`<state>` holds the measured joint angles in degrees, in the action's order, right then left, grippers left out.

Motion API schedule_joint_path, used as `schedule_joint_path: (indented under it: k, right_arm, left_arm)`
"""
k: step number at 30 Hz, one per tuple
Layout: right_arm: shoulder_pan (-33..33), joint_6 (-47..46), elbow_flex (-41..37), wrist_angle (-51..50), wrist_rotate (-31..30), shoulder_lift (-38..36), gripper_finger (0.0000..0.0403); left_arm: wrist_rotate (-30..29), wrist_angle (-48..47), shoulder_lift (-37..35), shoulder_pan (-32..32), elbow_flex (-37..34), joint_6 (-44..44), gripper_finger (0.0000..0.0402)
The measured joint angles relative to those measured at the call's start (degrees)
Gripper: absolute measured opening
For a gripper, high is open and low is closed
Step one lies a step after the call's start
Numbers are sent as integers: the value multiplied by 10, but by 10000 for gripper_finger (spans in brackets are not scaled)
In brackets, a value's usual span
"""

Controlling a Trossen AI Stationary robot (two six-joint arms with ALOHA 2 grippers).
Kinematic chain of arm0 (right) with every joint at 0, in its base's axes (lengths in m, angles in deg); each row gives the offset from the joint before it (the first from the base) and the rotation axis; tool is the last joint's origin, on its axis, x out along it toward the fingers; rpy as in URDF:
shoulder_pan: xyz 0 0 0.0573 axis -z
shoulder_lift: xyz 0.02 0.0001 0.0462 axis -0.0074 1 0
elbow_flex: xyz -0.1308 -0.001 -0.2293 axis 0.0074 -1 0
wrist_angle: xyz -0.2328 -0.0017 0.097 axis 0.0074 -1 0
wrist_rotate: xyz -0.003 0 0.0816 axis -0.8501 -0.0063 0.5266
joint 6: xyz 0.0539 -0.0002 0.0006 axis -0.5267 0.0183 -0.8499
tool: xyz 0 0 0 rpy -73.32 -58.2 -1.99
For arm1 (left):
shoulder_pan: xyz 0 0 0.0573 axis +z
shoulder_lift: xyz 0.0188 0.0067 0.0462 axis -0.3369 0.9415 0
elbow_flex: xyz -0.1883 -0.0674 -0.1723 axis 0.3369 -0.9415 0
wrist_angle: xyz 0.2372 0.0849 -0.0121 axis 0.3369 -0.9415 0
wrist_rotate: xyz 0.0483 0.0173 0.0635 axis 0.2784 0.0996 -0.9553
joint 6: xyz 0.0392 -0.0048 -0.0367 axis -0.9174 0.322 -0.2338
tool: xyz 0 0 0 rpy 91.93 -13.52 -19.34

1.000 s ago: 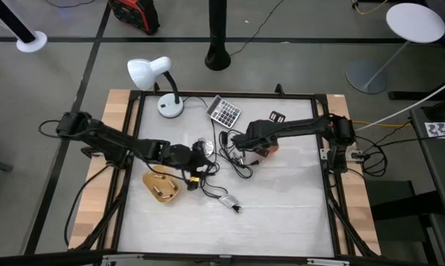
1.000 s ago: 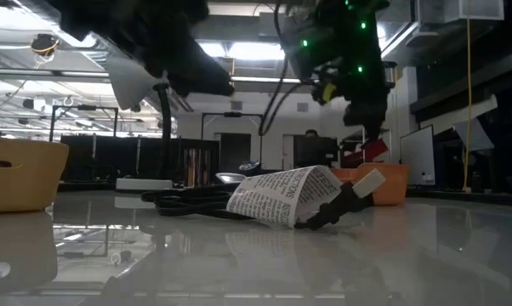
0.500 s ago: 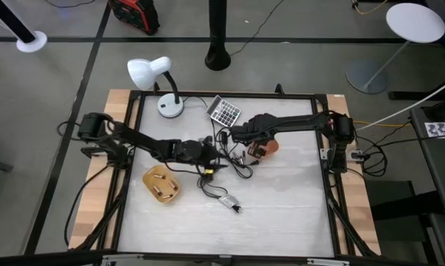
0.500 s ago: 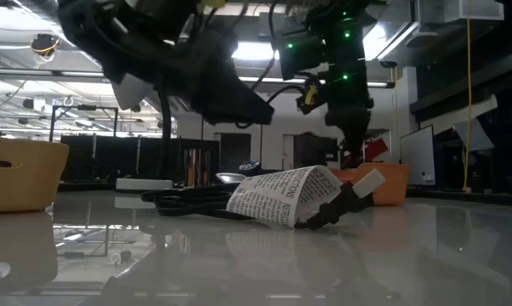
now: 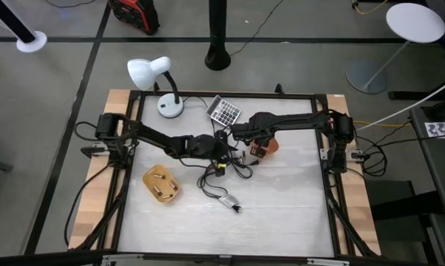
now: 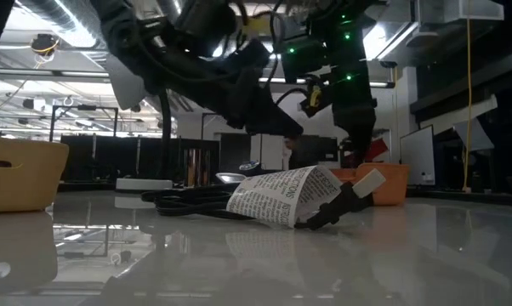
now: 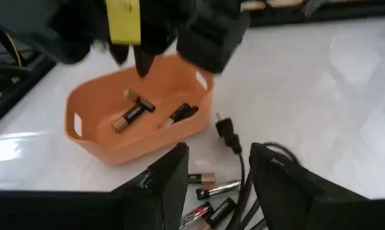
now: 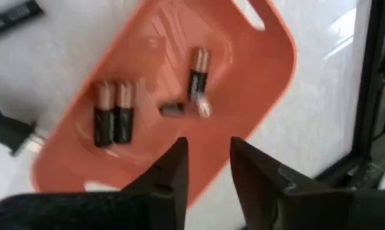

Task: Sort batteries
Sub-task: Put the brown battery into the orange bin

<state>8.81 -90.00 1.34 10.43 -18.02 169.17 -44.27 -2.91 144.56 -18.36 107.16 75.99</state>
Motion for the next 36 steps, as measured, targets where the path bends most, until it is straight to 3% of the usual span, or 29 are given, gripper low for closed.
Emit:
schedule_joint_path:
  k: [7, 13, 19, 27, 36]
  right_arm:
    - [-1, 0, 40, -85, -7, 0, 122]
    - [-1, 23, 93, -124, -11, 0, 120]
    - [-1, 36, 142, -147, -47, -8, 120]
    - [-1, 38, 161, -157, -44, -64, 120]
    - [-1, 15, 161, -154, 7, -93, 120]
  left_arm:
    - [3, -114, 3, 19, 48, -59, 146]
    - [52, -169, 3, 36, 77, -106, 132]
    - [63, -169, 3, 44, 80, -143, 133]
    - [64, -151, 0, 44, 84, -199, 142]
    - [81, -142, -1, 43, 84, -203, 143]
